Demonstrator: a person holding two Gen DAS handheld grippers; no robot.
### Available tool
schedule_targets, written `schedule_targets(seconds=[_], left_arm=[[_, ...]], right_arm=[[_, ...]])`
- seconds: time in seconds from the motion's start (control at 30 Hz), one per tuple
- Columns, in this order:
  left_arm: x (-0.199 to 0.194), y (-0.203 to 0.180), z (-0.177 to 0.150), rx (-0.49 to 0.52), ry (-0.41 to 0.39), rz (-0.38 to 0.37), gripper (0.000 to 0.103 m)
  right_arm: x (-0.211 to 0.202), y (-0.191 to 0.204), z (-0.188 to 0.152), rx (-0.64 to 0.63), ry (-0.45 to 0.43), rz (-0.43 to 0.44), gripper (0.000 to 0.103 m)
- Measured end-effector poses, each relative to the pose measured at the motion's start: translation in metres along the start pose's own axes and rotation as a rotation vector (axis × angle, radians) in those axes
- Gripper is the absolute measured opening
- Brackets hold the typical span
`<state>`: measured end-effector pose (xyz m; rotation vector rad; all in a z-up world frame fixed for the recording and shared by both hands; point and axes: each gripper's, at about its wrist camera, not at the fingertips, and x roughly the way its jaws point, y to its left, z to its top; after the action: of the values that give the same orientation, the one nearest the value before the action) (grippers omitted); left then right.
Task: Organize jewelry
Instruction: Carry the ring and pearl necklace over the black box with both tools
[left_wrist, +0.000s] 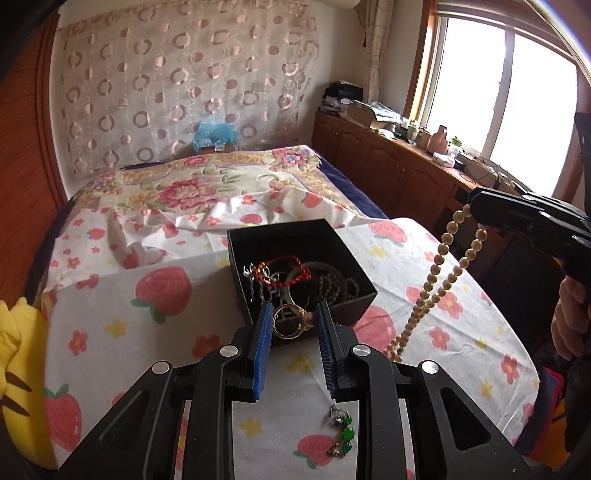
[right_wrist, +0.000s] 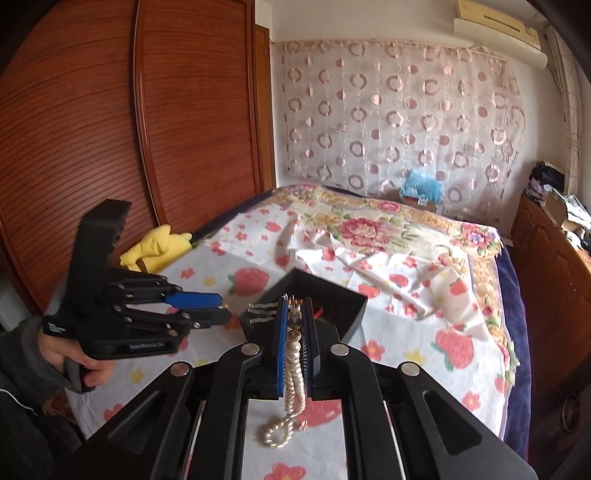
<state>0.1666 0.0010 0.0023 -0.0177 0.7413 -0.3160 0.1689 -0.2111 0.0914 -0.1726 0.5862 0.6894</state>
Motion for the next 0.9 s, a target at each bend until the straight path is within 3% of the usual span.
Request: schedule_targets(seconds=[0.43, 0.9], left_arm=[[0.005, 0.005, 0.026, 0.008, -0.024, 0.015, 0.023], [0.036, 0.009, 0.037, 0.008, 0.016, 0.018, 0.023]], right_arm=[[-0.010, -0.012, 0.051, -0.018, -0.077, -0.006, 0.009], [-0.007, -0.031, 0.096, -0.028, -0.135, -0.029, 0.009]])
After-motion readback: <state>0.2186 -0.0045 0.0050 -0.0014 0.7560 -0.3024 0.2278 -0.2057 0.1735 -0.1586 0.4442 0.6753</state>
